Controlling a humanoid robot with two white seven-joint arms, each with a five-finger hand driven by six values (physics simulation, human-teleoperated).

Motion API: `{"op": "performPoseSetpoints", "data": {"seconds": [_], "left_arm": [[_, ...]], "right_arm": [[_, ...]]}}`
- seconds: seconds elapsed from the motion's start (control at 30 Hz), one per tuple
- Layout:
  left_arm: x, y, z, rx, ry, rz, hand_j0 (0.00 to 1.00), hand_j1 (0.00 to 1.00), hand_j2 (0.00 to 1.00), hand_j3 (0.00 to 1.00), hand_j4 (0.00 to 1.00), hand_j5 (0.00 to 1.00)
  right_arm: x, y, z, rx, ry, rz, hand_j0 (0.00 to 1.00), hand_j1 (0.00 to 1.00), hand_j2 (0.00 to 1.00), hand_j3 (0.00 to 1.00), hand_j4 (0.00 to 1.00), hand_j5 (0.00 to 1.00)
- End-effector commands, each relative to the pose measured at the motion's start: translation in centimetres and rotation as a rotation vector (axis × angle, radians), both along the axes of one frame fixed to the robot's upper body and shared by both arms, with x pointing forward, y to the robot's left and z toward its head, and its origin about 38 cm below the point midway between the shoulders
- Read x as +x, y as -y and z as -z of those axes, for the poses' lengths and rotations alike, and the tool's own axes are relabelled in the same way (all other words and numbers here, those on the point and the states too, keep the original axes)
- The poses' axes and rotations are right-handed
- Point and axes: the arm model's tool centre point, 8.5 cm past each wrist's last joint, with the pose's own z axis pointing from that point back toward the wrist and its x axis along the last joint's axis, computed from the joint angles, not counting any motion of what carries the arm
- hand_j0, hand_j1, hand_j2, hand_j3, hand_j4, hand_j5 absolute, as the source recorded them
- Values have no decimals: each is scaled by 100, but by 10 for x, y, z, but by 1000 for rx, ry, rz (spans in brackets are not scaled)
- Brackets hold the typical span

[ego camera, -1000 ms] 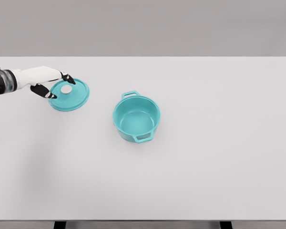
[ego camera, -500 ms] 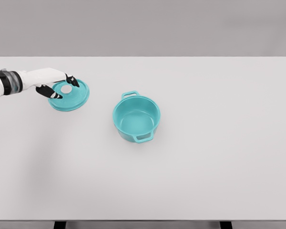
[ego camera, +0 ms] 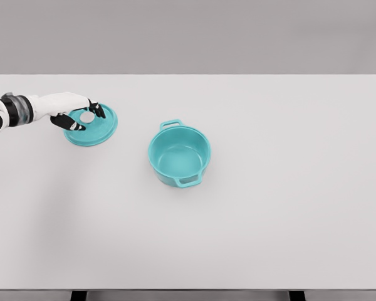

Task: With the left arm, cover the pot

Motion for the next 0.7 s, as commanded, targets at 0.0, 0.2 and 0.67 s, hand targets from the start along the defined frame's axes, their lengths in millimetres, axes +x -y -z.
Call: {"op": "performPoseSetpoints", "data": {"seconds": [0.0, 0.2, 0.67], "left_arm": [[0, 0, -1, -7, 1, -4, 64, 64, 64, 64, 64, 64], [0, -1, 0, -6, 0, -6, 64, 64, 64, 64, 64, 64], [-1, -4, 3, -7, -9, -14, 49, 49, 49, 49, 49, 49]], "right_arm": [[0, 0, 0, 0, 0, 0, 100, 100, 100, 100, 100, 100], [0, 0, 0, 0, 0, 0, 100, 100, 100, 100, 100, 100], [0, 0, 0, 0, 0, 0, 100, 100, 100, 100, 100, 100]]}}
